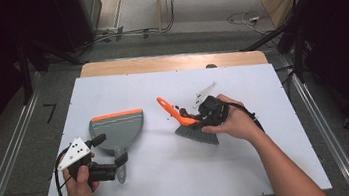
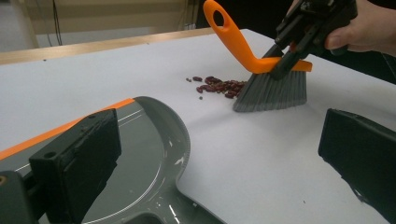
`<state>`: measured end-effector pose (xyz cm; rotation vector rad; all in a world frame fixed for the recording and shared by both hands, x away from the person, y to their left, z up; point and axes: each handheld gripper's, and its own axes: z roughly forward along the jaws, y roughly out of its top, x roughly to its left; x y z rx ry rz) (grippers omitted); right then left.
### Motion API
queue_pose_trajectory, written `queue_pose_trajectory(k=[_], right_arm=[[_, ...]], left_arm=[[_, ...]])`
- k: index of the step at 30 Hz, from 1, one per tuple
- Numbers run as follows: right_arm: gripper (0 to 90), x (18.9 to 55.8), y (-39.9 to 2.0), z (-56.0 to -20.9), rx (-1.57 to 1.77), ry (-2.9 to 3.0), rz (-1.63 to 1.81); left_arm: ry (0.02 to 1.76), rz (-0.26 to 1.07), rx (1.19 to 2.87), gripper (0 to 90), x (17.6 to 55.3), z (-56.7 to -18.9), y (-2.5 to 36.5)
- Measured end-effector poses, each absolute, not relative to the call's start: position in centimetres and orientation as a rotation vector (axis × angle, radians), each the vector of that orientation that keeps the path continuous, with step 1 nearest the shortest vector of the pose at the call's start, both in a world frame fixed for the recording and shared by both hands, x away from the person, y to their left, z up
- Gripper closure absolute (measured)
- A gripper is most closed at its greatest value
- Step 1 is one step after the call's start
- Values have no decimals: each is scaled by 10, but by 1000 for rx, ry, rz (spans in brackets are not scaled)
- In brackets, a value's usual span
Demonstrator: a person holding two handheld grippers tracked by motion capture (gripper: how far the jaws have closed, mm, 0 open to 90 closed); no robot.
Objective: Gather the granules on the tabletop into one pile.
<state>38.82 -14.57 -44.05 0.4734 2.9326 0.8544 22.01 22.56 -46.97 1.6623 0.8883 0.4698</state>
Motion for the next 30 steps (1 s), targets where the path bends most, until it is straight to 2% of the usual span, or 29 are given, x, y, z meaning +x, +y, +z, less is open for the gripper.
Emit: queue_pose_trajectory(k=[6, 17, 25, 30], right_arm=[[688, 403, -145, -439, 517, 2909, 841], [689, 397, -139, -412, 690, 2869, 933], [690, 398, -82, -420, 955, 2818, 945], [690, 417, -58, -429, 1285, 2631, 1005]], left_arm=[[886, 472, 1663, 0, 220, -470, 225], [884, 469, 1667, 0, 221, -470, 224], [879, 472, 1671, 0, 221, -469, 222], [875, 469, 1673, 0, 221, -469, 223]])
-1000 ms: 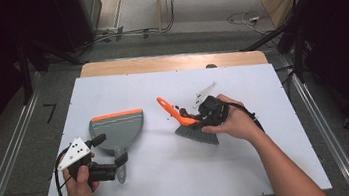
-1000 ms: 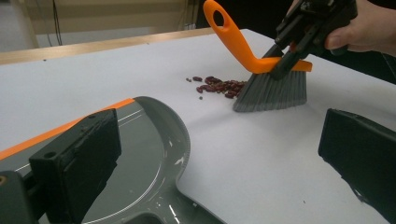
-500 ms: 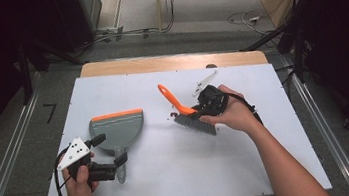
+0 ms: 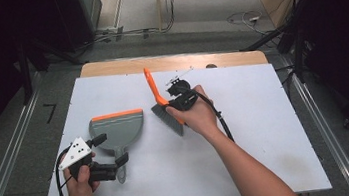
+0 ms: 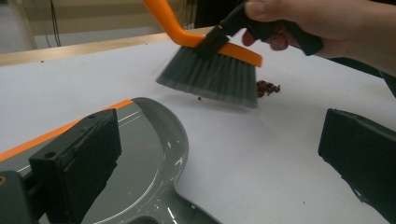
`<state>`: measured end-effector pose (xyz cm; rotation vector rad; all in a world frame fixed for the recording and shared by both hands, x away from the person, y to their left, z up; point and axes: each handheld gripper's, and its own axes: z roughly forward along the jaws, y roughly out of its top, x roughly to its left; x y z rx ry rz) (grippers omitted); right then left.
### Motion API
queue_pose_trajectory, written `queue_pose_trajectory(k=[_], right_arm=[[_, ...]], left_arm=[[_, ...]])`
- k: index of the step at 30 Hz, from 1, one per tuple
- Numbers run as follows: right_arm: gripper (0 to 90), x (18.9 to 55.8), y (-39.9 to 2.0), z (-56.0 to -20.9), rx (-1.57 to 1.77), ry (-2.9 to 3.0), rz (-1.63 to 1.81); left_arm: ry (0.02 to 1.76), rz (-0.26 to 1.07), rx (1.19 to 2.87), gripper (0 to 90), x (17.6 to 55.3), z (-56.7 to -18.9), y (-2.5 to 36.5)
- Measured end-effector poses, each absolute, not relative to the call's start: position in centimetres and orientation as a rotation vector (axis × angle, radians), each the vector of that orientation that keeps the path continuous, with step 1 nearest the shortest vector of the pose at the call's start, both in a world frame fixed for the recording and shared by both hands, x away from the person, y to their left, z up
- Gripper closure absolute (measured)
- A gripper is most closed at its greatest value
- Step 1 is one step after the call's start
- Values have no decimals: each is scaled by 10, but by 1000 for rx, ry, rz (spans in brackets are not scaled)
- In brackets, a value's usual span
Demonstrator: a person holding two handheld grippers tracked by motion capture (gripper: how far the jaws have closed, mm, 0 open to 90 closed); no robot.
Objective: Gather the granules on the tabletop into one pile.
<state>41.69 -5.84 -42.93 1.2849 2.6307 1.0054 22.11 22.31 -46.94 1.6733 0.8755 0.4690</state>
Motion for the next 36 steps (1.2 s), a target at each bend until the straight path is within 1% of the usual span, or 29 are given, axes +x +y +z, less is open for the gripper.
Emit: queue_pose_trajectory(k=[3, 8, 20, 36], right_arm=[[691, 428, -57, -438, 1456, 2559, 1037], [688, 437, -66, -449, 1605, 2448, 983], [684, 428, -110, -452, 1707, 2327, 953], [682, 421, -149, -453, 1739, 2262, 942]], left_arm=[[869, 470, 1682, 0, 222, -470, 222], [867, 472, 1679, 0, 222, -470, 223], [875, 479, 1679, 0, 221, -470, 223], [876, 478, 1679, 0, 221, -470, 223]])
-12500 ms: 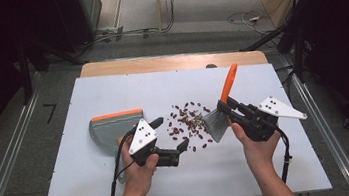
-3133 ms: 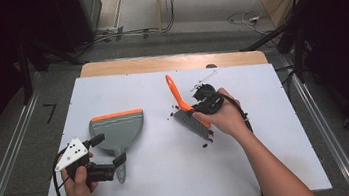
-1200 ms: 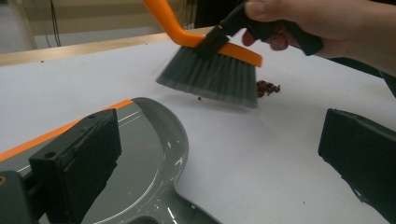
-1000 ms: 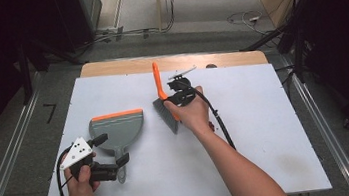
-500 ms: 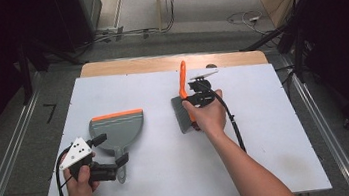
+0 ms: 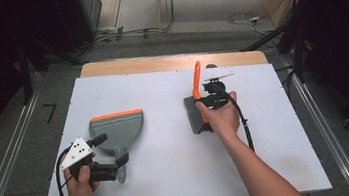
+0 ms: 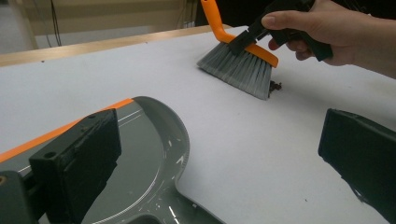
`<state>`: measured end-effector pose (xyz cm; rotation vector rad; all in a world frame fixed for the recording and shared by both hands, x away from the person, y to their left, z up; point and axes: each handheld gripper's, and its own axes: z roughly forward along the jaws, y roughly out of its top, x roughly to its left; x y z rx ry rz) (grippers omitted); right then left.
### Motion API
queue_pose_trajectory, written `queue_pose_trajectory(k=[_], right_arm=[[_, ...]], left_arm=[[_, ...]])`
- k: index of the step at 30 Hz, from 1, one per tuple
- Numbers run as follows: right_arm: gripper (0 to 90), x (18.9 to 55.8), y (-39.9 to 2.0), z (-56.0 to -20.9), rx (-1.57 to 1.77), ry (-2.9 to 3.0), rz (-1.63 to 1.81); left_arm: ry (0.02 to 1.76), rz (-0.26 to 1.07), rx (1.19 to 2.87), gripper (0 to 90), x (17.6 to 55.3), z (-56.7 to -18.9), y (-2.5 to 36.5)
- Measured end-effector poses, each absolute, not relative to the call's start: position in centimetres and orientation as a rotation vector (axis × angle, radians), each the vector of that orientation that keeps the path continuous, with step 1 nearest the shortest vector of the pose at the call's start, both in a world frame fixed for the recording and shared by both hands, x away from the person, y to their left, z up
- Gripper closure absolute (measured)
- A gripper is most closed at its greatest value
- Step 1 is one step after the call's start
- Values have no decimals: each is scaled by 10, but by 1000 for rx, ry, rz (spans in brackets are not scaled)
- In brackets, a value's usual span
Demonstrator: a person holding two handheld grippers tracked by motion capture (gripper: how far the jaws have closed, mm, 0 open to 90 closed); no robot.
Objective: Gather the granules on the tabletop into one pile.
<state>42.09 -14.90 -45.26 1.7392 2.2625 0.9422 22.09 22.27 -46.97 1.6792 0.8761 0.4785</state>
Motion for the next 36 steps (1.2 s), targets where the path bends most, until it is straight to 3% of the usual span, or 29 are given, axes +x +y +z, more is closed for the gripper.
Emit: queue_pose_trajectory(k=[13, 21, 29, 36], right_arm=[[681, 420, -172, -453, 1779, 2229, 948], [687, 418, -176, -440, 1686, 2316, 1123], [687, 401, -186, -404, 1149, 2552, 1080], [688, 373, -194, -410, 758, 2819, 887]], left_arm=[[876, 476, 1681, 0, 221, -470, 222], [879, 480, 1686, 0, 222, -470, 223], [878, 480, 1679, 0, 222, -470, 223], [880, 482, 1684, 0, 222, -470, 222]])
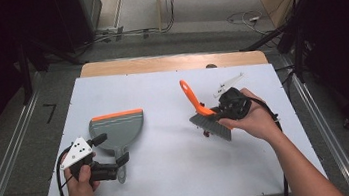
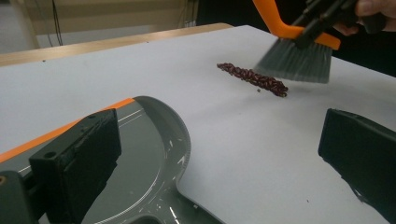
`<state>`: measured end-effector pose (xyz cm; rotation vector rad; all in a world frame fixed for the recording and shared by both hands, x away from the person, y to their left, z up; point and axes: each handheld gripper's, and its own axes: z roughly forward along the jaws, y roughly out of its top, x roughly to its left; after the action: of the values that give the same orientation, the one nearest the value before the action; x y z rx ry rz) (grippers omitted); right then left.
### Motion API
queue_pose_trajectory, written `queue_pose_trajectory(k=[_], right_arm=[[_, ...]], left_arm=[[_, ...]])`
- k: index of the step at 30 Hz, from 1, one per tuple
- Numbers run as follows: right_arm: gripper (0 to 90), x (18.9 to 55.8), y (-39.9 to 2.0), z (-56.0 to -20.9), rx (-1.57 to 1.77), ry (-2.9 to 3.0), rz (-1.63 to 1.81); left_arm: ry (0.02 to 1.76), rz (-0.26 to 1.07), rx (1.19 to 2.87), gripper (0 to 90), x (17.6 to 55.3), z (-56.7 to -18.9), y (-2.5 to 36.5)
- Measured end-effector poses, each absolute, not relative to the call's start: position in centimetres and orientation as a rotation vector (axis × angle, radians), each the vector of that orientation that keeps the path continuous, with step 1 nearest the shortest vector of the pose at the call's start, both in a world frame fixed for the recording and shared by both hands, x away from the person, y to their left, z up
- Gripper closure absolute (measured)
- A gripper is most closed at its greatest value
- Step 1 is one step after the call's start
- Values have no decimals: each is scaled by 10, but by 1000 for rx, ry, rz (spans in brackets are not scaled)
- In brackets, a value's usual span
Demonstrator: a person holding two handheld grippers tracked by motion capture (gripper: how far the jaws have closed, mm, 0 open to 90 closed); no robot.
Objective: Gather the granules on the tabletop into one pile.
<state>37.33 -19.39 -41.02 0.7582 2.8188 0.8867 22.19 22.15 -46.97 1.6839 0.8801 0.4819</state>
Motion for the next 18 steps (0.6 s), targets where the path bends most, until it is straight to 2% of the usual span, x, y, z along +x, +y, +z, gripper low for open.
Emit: queue_pose_trajectory(k=[3, 9, 18], right_arm=[[688, 367, -199, -419, 607, 2882, 855], [688, 362, -196, -432, 508, 2952, 830], [684, 382, -187, -441, 359, 2894, 830]], left_arm=[[882, 484, 1686, 0, 222, -470, 221], [885, 489, 1695, 0, 223, -470, 221], [888, 489, 1688, 0, 223, -471, 222]])
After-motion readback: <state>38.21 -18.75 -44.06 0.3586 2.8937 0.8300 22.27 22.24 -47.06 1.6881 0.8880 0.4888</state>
